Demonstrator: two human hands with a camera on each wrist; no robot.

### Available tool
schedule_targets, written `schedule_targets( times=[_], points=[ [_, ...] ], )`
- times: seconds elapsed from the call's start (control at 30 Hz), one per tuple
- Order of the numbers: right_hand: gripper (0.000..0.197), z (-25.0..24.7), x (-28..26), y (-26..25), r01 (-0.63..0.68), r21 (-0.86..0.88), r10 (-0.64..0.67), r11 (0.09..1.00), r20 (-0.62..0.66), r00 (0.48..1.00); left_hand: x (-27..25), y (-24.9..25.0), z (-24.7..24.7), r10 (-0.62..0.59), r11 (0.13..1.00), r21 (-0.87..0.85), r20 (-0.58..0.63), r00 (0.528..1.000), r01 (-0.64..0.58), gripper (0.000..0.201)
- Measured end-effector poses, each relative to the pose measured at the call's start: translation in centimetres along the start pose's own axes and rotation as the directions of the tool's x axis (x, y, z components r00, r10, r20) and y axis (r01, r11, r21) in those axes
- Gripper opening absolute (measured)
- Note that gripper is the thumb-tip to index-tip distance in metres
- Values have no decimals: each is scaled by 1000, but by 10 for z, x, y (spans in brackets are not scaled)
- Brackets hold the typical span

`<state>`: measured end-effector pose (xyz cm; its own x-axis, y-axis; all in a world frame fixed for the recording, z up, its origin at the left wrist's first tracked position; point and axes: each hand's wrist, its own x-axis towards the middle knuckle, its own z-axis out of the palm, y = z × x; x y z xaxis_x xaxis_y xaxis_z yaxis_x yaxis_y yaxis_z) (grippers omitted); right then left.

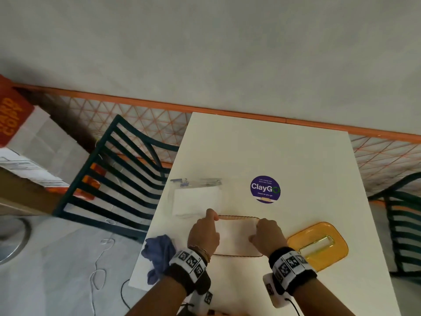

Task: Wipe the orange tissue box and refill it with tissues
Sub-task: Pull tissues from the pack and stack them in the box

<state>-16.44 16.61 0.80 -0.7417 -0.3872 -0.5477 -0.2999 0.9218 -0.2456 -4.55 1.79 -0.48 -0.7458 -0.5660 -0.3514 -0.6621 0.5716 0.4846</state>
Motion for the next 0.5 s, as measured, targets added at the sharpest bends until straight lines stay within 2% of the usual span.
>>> schedule_targets(
  times=[0.1,0.23,0.3,0.37,0.43,0.5],
  points=[
    [30,-3,-3,3,25,-21,-26,999,-51,998,-6,3,-1,19,996,86,-36,999,-15,38],
    [35,-11,-7,19,73,16,-70,997,-129,989,-13,7,-2,144,973,196,-124,982,-118,26],
    [35,-16,-6,30,73,55,-63,996,-157,986,-12,11,2,177,969,185,-47,983,-166,25],
    [35,-19,-6,40,65,107,-49,992,-147,988,-9,15,8,203,955,196,121,972,-224,29],
    [32,-19,-5,46,53,188,-38,981,-82,996,-5,20,14,200,930,251,260,944,-267,35],
    [25,-16,-3,51,29,280,-24,959,-22,999,-2,23,18,167,917,297,321,932,-266,38]
  ],
)
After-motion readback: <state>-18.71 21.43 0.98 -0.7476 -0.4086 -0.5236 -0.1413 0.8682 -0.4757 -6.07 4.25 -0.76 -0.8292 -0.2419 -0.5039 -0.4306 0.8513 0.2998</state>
